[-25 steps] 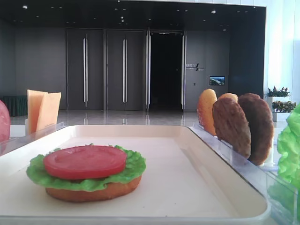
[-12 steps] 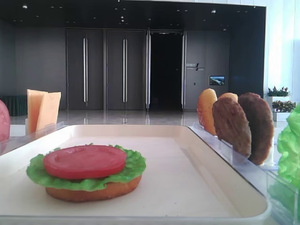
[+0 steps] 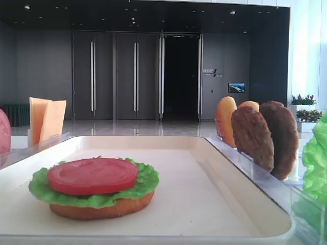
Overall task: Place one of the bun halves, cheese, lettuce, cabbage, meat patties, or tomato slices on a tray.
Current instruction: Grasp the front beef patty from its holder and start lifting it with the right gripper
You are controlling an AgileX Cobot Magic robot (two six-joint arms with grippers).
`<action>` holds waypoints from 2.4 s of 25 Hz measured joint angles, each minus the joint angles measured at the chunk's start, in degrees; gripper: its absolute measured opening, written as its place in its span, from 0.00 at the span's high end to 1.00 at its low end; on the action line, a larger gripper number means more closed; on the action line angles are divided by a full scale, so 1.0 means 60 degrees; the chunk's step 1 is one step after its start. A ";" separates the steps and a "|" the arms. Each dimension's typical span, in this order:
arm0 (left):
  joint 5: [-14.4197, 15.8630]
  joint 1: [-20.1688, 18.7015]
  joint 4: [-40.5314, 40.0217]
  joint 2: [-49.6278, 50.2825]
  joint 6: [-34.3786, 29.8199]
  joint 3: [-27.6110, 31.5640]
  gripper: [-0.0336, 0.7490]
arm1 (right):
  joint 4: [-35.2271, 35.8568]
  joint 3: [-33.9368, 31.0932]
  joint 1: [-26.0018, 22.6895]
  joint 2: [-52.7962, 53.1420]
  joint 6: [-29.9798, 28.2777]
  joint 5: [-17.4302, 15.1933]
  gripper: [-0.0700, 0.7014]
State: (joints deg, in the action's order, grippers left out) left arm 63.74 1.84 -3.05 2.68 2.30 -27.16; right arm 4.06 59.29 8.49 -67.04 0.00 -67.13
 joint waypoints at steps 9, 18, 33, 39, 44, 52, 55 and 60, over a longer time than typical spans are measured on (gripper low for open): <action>0.0000 0.0000 0.0000 0.0000 0.0000 0.0000 0.40 | -0.0498 0.1217 0.4152 -0.1653 0.2690 0.1100 0.43; 0.0000 0.0000 0.0000 0.0000 0.0000 0.0000 0.40 | -0.0301 0.3200 0.4480 -0.3970 0.3363 0.0900 0.40; 0.0000 0.0000 0.0000 0.0000 0.0000 0.0000 0.40 | -0.0291 0.3617 0.3891 -0.4970 0.3383 0.0315 0.40; 0.0000 0.0000 0.0000 0.0000 0.0000 0.0000 0.40 | -0.0320 0.3617 0.3809 -0.5336 0.3372 -0.0096 0.40; 0.0000 0.0000 0.0000 0.0000 0.0000 0.0000 0.40 | -0.0302 0.3617 0.3809 -0.5381 0.3362 -0.0109 0.40; 0.0000 0.0000 -0.0008 0.0000 0.0000 0.0000 0.40 | 0.0037 0.3617 0.3809 -0.5822 0.3200 -0.0080 0.40; 0.0000 0.0000 -0.0008 0.0000 0.0000 0.0000 0.40 | 0.0037 0.3617 0.3809 -0.5962 0.3160 0.0010 0.40; 0.0000 0.0000 -0.0008 0.0000 0.0000 0.0000 0.40 | 0.0081 0.3617 0.3809 -0.6055 0.3130 0.0133 0.40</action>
State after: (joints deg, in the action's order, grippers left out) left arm 63.74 1.84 -3.10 2.68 2.30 -27.16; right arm 4.55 80.99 31.35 -103.37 18.78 -66.34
